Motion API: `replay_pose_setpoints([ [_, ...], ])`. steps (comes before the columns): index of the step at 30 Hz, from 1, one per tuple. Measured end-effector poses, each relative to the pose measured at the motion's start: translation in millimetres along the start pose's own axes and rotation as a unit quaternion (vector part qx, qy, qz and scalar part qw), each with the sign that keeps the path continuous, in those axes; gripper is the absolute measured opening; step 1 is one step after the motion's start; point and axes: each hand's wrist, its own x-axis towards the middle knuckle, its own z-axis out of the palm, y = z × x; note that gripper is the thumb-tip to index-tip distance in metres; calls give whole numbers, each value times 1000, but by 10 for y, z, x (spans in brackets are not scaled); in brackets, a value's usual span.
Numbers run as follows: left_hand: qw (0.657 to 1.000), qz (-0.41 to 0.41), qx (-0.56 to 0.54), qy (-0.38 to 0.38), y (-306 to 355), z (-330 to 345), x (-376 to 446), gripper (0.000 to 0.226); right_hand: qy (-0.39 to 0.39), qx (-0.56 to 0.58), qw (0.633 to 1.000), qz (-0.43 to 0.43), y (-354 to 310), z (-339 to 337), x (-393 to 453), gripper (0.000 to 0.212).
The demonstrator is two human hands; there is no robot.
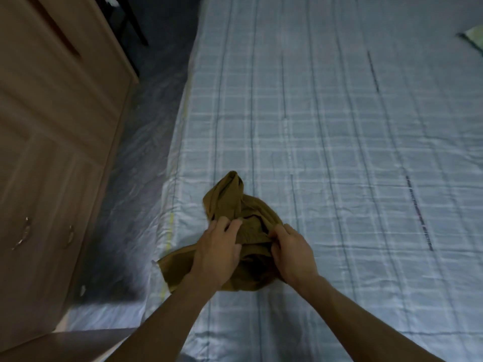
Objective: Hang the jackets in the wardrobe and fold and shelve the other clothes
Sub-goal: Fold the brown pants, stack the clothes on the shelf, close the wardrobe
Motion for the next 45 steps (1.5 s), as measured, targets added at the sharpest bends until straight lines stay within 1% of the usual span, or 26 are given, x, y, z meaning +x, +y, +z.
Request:
replay_pose_setpoints([
  [3,999,8,-35,7,266,-458,-1,41,27,53,998,-7,-117,-376,-80,11],
  [5,998,20,-53,6,484,-794,-25,35,48,91,994,-20,-211,-689,-158,13],
  [8,995,22,-95,-5,847,-1287,-109,22,73,136,986,-56,-347,-1211,-287,19],
  [11,992,17,-124,-12,1244,-1763,-222,15,96,151,980,-90,-495,-1748,-452,16],
  [14,990,26,-139,8,1684,-2238,-359,10,121,152,974,-118,-590,-2233,-666,14],
  [17,989,53,-133,35,2097,-2661,-500,5,127,155,969,-141,-613,-2614,-894,12],
  [19,988,73,-121,62,2343,-2892,-589,2,130,121,972,-152,-579,-2768,-1008,15],
  [21,985,88,-120,92,2555,-3082,-677,2,115,71,979,-153,-532,-2846,-1091,17],
  [23,982,102,-112,113,2713,-3228,-767,5,117,49,981,-148,-494,-2886,-1145,7],
  [24,981,108,-107,120,2761,-3288,-806,5,132,54,980,-141,-486,-2921,-1163,3],
  [25,980,114,-102,126,2789,-3338,-839,6,151,69,978,-128,-478,-2971,-1175,5],
  [29,982,113,-64,134,2734,-3490,-948,5,220,131,964,-70,-481,-3366,-1181,16],
  [32,985,99,-29,139,2586,-3601,-988,7,265,126,955,-49,-488,-3758,-1197,29],
  [34,985,85,-20,150,2474,-3696,-988,11,278,130,951,-38,-504,-3998,-1208,33],
  [38,983,55,-38,172,2283,-3924,-958,25,303,140,942,-36,-569,-4355,-1224,29],
  [41,983,57,-45,166,2226,-4073,-963,32,273,177,944,-51,-685,-4536,-1227,27],
  [43,984,67,-62,156,2225,-4153,-982,33,213,233,946,-76,-760,-4654,-1243,27],
  [45,982,75,-101,142,2223,-4233,-1007,31,142,262,949,-100,-802,-4795,-1266,26],
])
